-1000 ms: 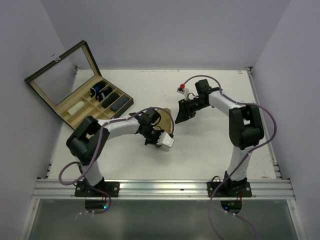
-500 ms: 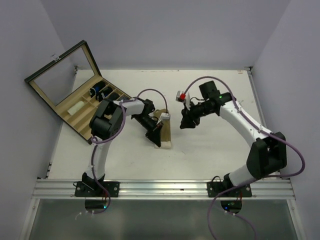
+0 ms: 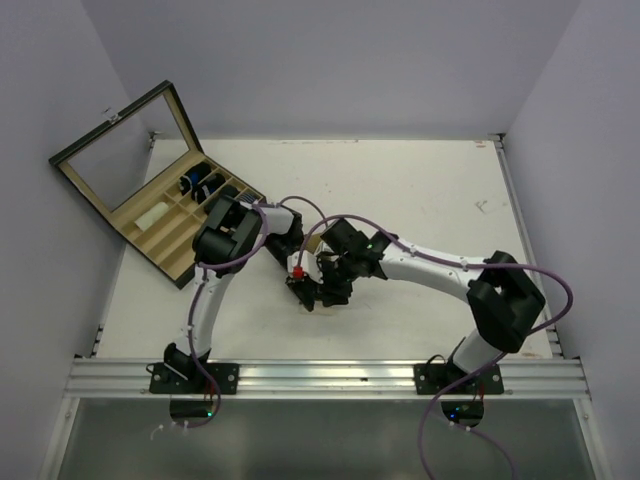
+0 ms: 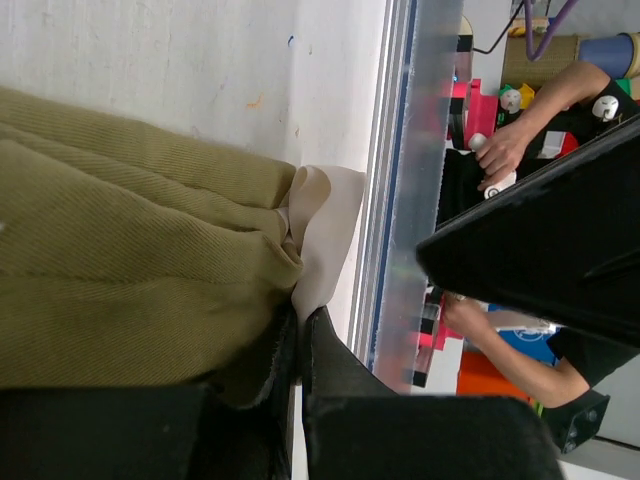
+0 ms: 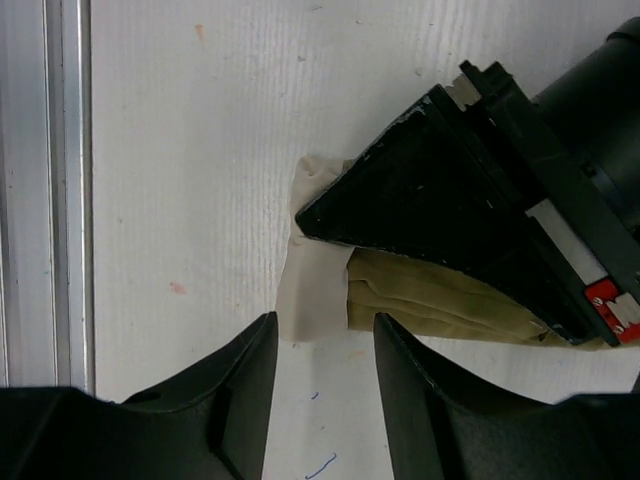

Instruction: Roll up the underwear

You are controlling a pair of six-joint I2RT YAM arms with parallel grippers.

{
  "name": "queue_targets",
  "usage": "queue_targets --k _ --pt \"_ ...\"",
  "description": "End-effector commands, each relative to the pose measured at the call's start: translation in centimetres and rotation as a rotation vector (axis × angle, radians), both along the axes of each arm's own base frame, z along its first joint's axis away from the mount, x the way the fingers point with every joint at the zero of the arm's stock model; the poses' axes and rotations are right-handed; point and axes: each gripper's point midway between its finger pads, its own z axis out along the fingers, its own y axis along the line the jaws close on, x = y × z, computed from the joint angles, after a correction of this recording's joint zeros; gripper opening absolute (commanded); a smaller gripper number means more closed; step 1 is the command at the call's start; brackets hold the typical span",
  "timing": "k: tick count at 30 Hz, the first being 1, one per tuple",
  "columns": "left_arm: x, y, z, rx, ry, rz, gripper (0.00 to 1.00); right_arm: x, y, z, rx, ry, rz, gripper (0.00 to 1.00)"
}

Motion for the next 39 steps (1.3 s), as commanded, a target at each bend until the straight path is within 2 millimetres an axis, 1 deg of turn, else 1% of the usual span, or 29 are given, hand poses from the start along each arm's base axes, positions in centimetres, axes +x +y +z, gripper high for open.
queue_targets --k 1,4,6,12,14,19,20,21,22,23,24,25,26,27,28,30,31,32,33,34,35,36,37,38,39 --pt "1.2 4.2 -8.1 0.148 -0.219 -0.183 0.00 0.0 1.6 -0.3 0.038 -0.043 0.008 0.48" --pt "1.5 4.3 -8.2 0.146 -0.214 -0.158 0.00 -0.8 2.1 -1.1 0.042 -0.009 0.011 0.48" --pt "1.6 4.3 -8.1 0.143 -0.202 -0.141 0.00 -1.0 2.0 -1.9 0.037 0.009 0.008 0.48" --pt "1.8 4.5 -8.4 0.142 -0.198 -0.127 0.00 -1.0 2.4 -4.1 0.022 0.043 -0.013 0.45" --pt "1.8 4.4 -8.4 0.141 -0.198 -0.124 0.00 -1.0 2.6 -4.4 0.025 0.049 -0.019 0.43" --pt "1.9 4.6 -8.5 0.144 -0.194 -0.112 0.01 -0.9 3.3 -4.6 0.045 0.063 -0.035 0.39" --pt "1.9 4.6 -8.5 0.144 -0.188 -0.107 0.01 -1.1 3.3 -4.7 0.047 0.068 -0.031 0.35" --pt "2.0 4.6 -8.5 0.140 -0.186 -0.098 0.02 -1.2 3.3 -4.7 0.051 0.071 -0.029 0.19" --pt "2.2 4.6 -8.2 0.135 -0.190 -0.090 0.02 -1.2 3.4 -4.8 0.061 0.076 -0.031 0.13" --pt "2.2 4.6 -8.0 0.131 -0.191 -0.080 0.04 -1.6 3.3 -5.2 0.053 0.093 -0.025 0.05" --pt "2.5 4.6 -7.8 0.124 -0.196 -0.063 0.06 -1.9 3.3 -5.4 0.048 0.117 -0.024 0.02" --pt "3.4 4.1 -7.1 0.096 -0.243 -0.038 0.08 -2.7 3.2 -6.2 0.035 0.180 -0.023 0.00" --pt "3.5 4.5 -6.8 0.095 -0.252 -0.010 0.13 -2.8 3.4 -6.3 0.038 0.210 -0.023 0.00" --pt "4.1 4.3 -6.2 0.087 -0.281 0.016 0.29 -3.0 3.4 -6.4 0.045 0.255 -0.035 0.00" --pt "5.6 3.8 -4.9 0.061 -0.349 0.055 0.34 -3.6 3.4 -6.8 0.049 0.312 -0.033 0.00" --pt "6.8 3.9 -3.2 0.027 -0.384 0.117 0.43 -3.3 3.5 -7.0 0.065 0.376 -0.060 0.00" --pt "8.0 3.5 -1.5 -0.002 -0.429 0.155 0.44 -3.5 3.7 -7.2 0.073 0.425 -0.062 0.00" --pt "8.7 3.8 -0.8 -0.009 -0.445 0.187 0.47 -3.0 3.5 -7.4 0.078 0.451 -0.080 0.00" --pt "9.5 3.7 0.5 -0.030 -0.489 0.208 0.48 -3.1 3.4 -7.5 0.074 0.483 -0.092 0.00" --pt "9.9 3.8 1.3 -0.032 -0.493 0.236 0.49 -3.2 3.5 -7.4 0.084 0.525 -0.091 0.00" --pt "10.6 4.3 1.7 -0.027 -0.508 0.266 0.50 -2.6 3.5 -7.8 0.081 0.552 -0.111 0.00" --pt "11.0 4.6 2.1 -0.021 -0.525 0.286 0.50 -2.8 3.4 -7.8 0.072 0.588 -0.117 0.00" --pt "11.8 4.8 2.9 -0.016 -0.557 0.321 0.51 -2.7 3.3 -8.1 0.068 0.616 -0.122 0.00" --pt "12.5 5.7 3.3 -0.006 -0.572 0.360 0.51 -2.4 3.4 -8.0 0.085 0.660 -0.130 0.00" --pt "13.9 6.0 4.8 -0.033 -0.646 0.400 0.52 -2.2 3.4 -8.0 0.092 0.689 -0.147 0.00"
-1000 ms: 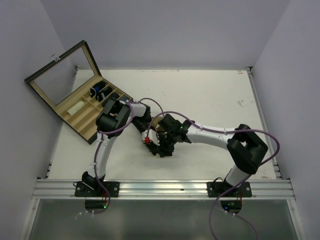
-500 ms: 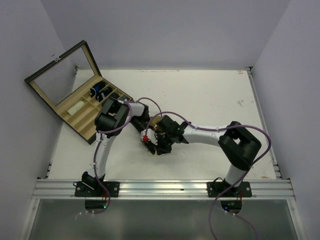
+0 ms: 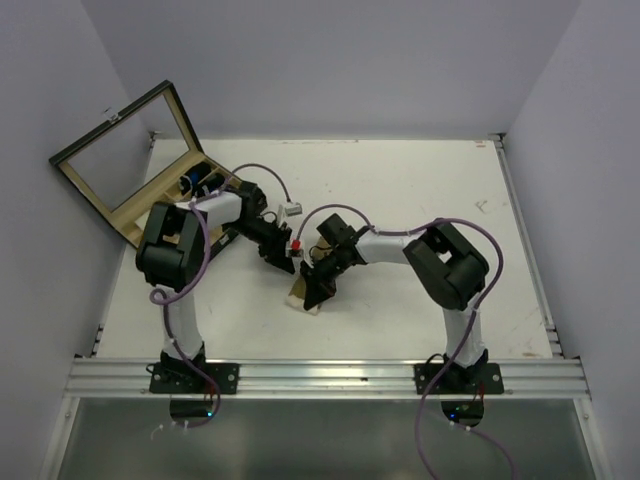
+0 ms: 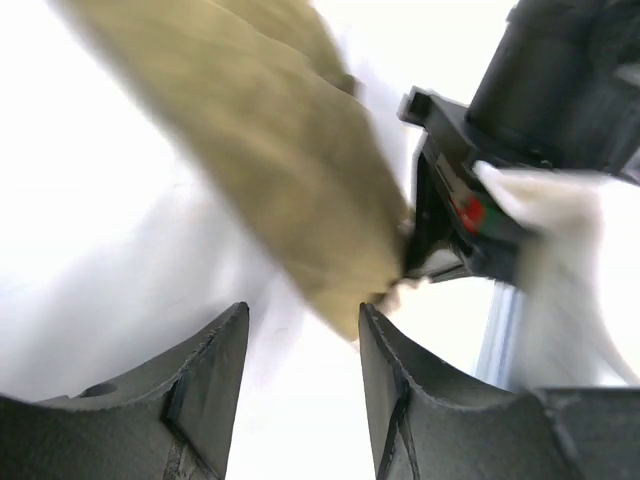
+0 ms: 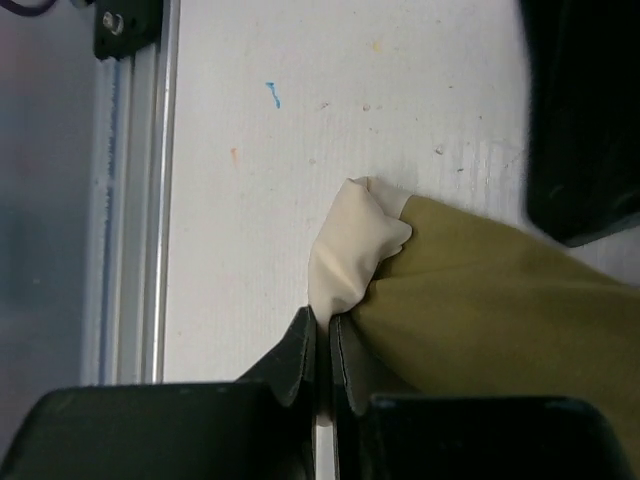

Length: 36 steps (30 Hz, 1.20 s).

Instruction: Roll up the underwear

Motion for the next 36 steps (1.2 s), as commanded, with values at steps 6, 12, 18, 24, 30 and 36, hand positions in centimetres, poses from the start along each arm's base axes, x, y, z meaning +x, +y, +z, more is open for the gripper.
queue_targets --k 6,12,18,24,30,36 --pt "6.7 6.1 7.0 -0.049 -0.546 0.209 0.50 -0.7 -2.2 -3.2 -0.066 0.273 -0.074 0.00" --pt "-0.6 5.4 6.6 0.018 -1.113 -0.210 0.47 -0.9 -2.3 -4.1 -0.069 0.283 -0.073 0.00" --pt "-5.6 0.7 3.6 -0.032 -1.371 -0.475 0.50 -0.8 -2.4 -4.6 -0.082 0.294 -0.076 0.00" --pt "-7.2 -2.1 2.4 -0.071 -1.357 -0.586 0.50 -0.7 -2.5 -4.8 -0.091 0.297 -0.084 0.00" --pt "-8.2 -3.0 0.1 -0.056 -1.287 -0.636 0.44 -0.7 -2.5 -5.0 -0.094 0.304 -0.084 0.01" --pt "-8.0 -3.2 -1.5 0.017 -1.210 -0.659 0.24 -0.5 -2.7 -4.7 -0.101 0.295 -0.080 0.08"
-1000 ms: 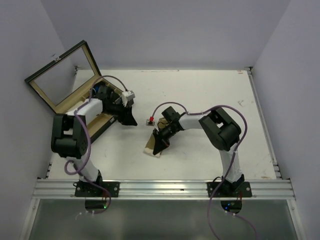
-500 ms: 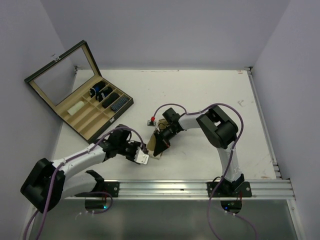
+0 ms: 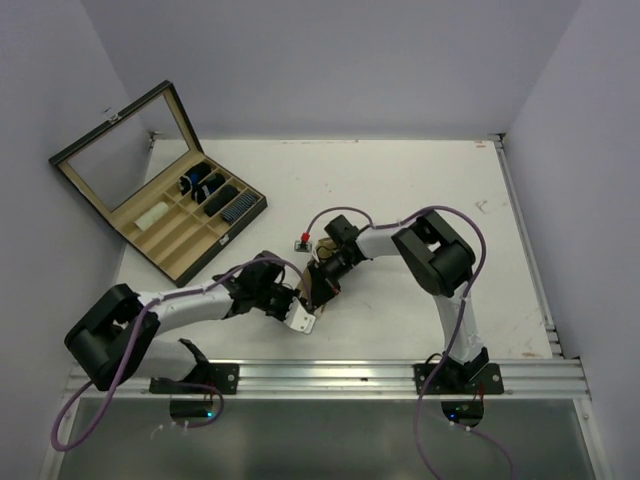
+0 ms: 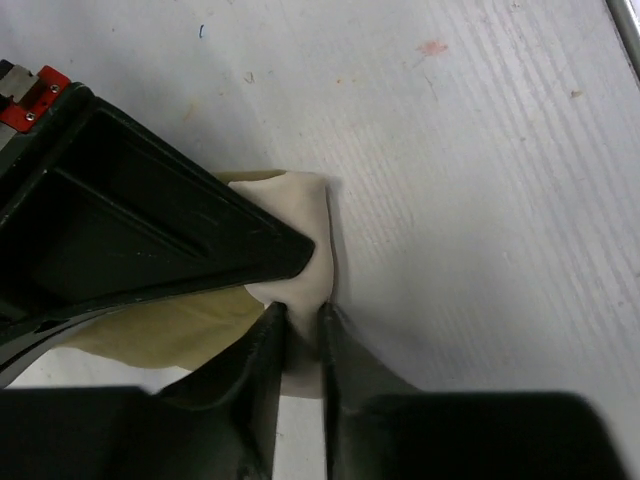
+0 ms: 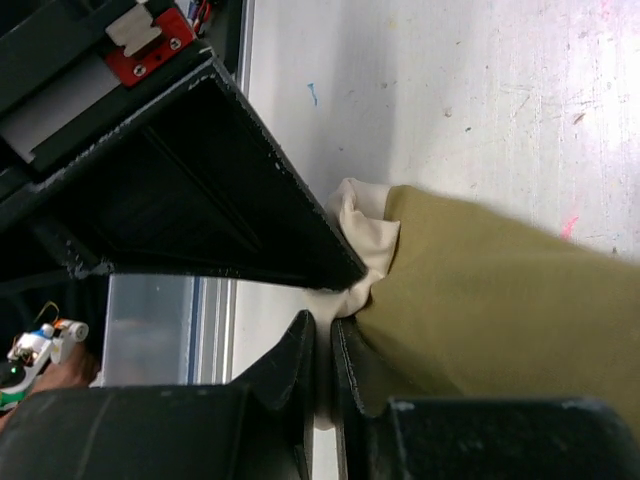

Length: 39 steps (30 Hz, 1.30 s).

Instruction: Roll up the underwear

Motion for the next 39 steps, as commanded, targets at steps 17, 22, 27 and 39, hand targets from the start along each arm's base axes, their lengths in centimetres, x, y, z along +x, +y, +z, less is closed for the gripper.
queue_targets --k 17,22,27,39 --pt "-3.5 1.5 -2.9 0.384 0.567 0.160 0.00 16.5 -6.6 7.1 -0.181 -0.369 -0.314 0.59" --pt "-2.6 1.4 -3.5 0.404 0.836 0.221 0.00 17.5 -10.4 11.8 -0.198 -0.562 -0.416 0.52" --pt "-0.1 2.0 -5.0 0.419 1.131 0.358 0.00 15.2 -13.1 14.4 -0.227 -0.730 -0.381 0.44" --pt "1.3 2.4 -7.6 0.451 1.283 0.419 0.00 4.2 -6.8 9.8 -0.208 -0.936 0.008 0.42"
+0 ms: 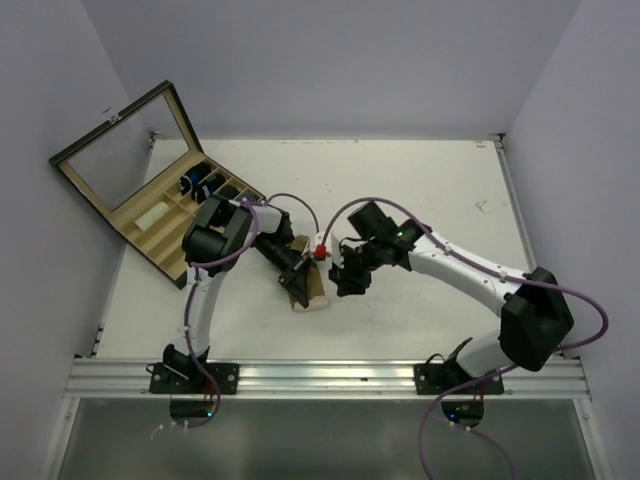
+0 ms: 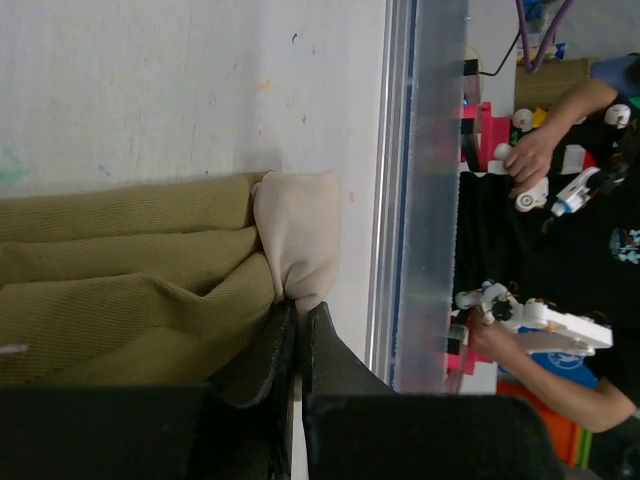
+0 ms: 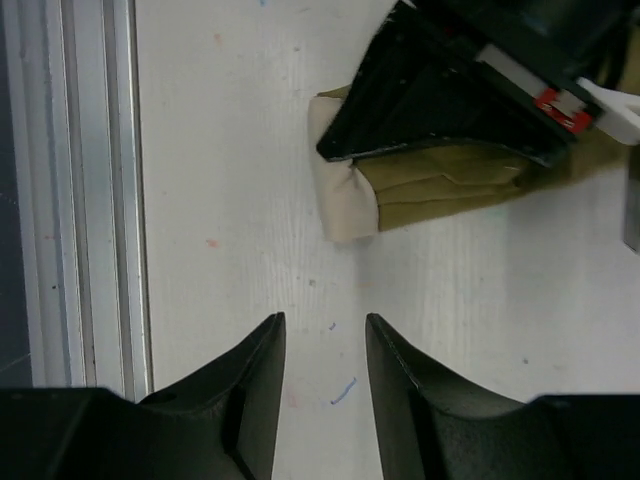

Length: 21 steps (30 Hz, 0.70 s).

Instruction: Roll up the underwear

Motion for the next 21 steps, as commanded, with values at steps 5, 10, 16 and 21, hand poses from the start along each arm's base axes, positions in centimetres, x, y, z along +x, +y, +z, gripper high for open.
queue_targets --k 5,10,16,21 --pt "-0.2 4.1 -7.6 0.190 -0.144 -0.186 0.00 -1.1 5.6 -4.6 -0.058 -0.155 0.190 0.45" --pt "-0.3 4.4 -7.8 0.192 -0.135 -0.178 0.00 -3.3 8.0 -6.6 -0.052 -0.152 0.275 0.46" --pt "-0.2 4.3 -8.0 0.184 -0.136 -0.171 0.00 -3.3 8.9 -8.4 -0.064 -0.151 0.299 0.42" --pt "-0.1 4.4 -7.8 0.182 -0.144 -0.168 0.00 -3.1 8.3 -10.9 -0.109 -0.147 0.303 0.38"
